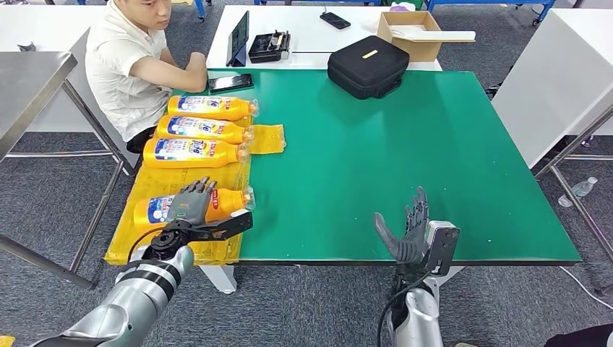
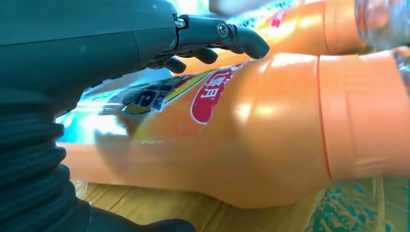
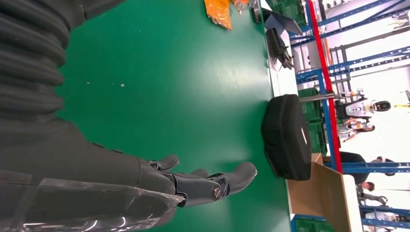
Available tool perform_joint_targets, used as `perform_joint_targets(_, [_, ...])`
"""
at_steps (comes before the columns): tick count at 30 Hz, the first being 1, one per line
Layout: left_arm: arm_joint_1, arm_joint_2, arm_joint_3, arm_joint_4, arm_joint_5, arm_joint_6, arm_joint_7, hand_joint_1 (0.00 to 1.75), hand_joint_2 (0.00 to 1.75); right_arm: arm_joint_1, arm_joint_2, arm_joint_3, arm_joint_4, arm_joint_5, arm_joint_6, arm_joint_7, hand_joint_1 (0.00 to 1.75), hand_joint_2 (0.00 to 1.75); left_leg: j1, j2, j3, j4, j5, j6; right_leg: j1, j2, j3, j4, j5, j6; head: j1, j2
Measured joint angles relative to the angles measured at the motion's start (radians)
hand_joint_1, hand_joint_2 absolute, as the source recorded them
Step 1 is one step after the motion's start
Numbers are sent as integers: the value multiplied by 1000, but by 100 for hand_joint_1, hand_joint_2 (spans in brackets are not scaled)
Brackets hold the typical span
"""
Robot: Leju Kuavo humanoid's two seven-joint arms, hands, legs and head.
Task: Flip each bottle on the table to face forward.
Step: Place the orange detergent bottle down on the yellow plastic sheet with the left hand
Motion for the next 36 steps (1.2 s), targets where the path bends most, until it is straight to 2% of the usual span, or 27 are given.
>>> perform_joint_targets(6, [118, -23, -89, -190, 0, 77, 5, 0, 175, 23, 15, -15, -18, 19, -11, 0, 0, 175, 0, 1, -9, 1, 1, 1, 0, 0, -8, 0, 1, 1, 0, 0])
perform_joint_targets(9, [191, -32, -147, -319, 0, 107, -42, 0, 175, 40, 20, -22, -34, 24, -23, -2, 0, 175, 0, 1, -13, 1, 1, 1, 0, 0, -13, 0, 1, 1, 0, 0])
perform_joint_targets(12, [276, -54, -196, -499, 0, 92, -99, 0, 175, 61, 22, -37, -59, 28, -31, -5, 0, 175, -1, 0, -18, 1, 1, 1, -1, 0, -17, 0, 1, 1, 0, 0])
perform_joint_targets(17, [361, -73, -259, -724, 0, 82, -124, 0, 175, 84, 25, -56, -90, 28, -32, -7, 0, 175, -1, 2, -23, 1, -1, 1, -1, 1, -22, 0, 0, 1, 0, 0])
perform_joint_targets(20, [382, -76, -278, -790, 0, 82, -133, 0, 175, 86, 25, -64, -98, 29, -32, -7, 0, 175, 0, 1, -23, 1, -1, 1, 0, 0, -23, 0, 0, 1, 0, 0])
perform_joint_targets(27, [402, -79, -299, -853, 16, 107, -162, 0, 175, 87, 25, -74, -105, 38, -37, -16, 0, 175, 0, 2, -23, 1, 0, 1, 0, 1, -22, 0, 1, 1, 0, 0])
perform_joint_targets(29, [412, -84, -302, -877, 81, 111, -197, 0, 175, 88, 25, -76, -116, 39, -47, -32, 0, 175, 0, 1, -23, 1, 0, 1, 0, 0, -22, 0, 1, 1, 0, 0])
perform_joint_targets(31, [429, -97, -301, -910, 263, 86, -263, 0, 175, 97, 25, -75, -141, 45, -67, -59, 0, 175, 0, 1, -23, 1, 0, 1, -1, 0, -22, 0, 0, 1, 0, 0])
perform_joint_targets(35, [467, -126, -277, -965, 785, -25, -401, 0, 175, 140, 26, -50, -231, 93, -113, -100, 0, 0, -1, 1, -24, 1, -1, 1, -1, 0, -23, 0, 0, 1, 0, 0])
perform_joint_targets(36, [477, -128, -270, -971, 885, -49, -425, 0, 175, 154, 26, -39, -256, 104, -122, -101, 0, 0, -1, 1, -23, 1, -1, 0, -1, 1, -23, 0, 0, 1, 0, 0])
